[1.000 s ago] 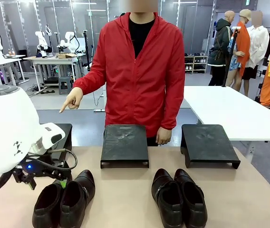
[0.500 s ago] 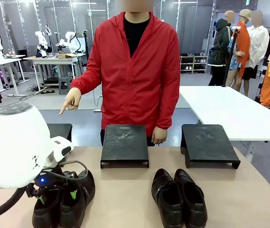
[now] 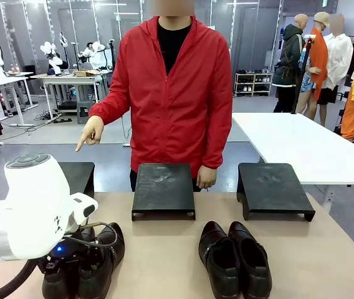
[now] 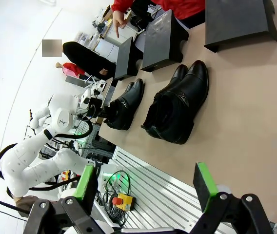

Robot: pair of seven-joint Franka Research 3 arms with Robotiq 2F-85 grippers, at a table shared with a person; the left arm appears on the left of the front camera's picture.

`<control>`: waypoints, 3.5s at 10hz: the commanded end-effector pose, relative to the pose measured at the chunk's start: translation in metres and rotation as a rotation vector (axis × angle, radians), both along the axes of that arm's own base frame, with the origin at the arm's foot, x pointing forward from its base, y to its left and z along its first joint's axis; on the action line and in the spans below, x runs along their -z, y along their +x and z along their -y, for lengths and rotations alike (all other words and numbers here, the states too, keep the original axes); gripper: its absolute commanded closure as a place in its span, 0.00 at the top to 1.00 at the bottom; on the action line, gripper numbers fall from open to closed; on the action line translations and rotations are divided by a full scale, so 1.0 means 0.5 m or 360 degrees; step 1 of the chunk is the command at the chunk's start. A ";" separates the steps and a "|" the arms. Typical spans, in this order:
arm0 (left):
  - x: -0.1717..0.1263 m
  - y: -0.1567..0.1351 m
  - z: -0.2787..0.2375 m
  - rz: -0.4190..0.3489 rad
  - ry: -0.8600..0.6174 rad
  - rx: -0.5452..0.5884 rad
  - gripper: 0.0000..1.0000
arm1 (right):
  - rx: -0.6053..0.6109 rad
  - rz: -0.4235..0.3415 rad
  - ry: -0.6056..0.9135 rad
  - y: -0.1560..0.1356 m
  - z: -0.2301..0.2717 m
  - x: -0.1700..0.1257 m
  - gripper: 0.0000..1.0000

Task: Place the shoes on the stand as instructed by the person.
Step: Pick up one pair of Shoes and place it on the Shoes Stand indicated by the person.

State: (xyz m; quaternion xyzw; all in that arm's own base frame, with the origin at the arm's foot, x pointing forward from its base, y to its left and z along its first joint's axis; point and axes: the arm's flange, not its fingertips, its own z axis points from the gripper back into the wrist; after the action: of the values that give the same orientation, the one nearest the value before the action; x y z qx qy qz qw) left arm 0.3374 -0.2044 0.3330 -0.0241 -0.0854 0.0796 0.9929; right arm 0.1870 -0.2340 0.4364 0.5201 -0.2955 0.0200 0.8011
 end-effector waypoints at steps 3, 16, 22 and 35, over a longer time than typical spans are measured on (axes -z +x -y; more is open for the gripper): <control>0.031 -0.083 -0.065 0.0065 0.0016 0.0055 0.00 | -0.0009 0.0037 0.0000 -0.001 0.002 -0.004 1.00; -0.404 -0.044 -0.213 0.0149 0.0083 0.0423 0.00 | -0.0009 0.0037 0.0000 -0.001 0.002 -0.004 1.00; -0.415 -0.035 -0.289 0.0219 0.0101 0.0370 0.00 | -0.0009 0.0037 0.0000 -0.001 0.002 -0.004 1.00; -0.316 0.388 -0.446 0.0717 0.0196 0.0384 0.08 | -0.0009 0.0037 0.0000 -0.001 0.002 -0.004 1.00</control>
State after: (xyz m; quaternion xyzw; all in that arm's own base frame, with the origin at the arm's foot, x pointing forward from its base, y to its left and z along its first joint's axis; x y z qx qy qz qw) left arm 0.5197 0.0167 0.4828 0.0229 -0.2720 -0.0401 0.9612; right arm 0.1876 -0.2339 0.4358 0.5200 -0.2952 0.0207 0.8013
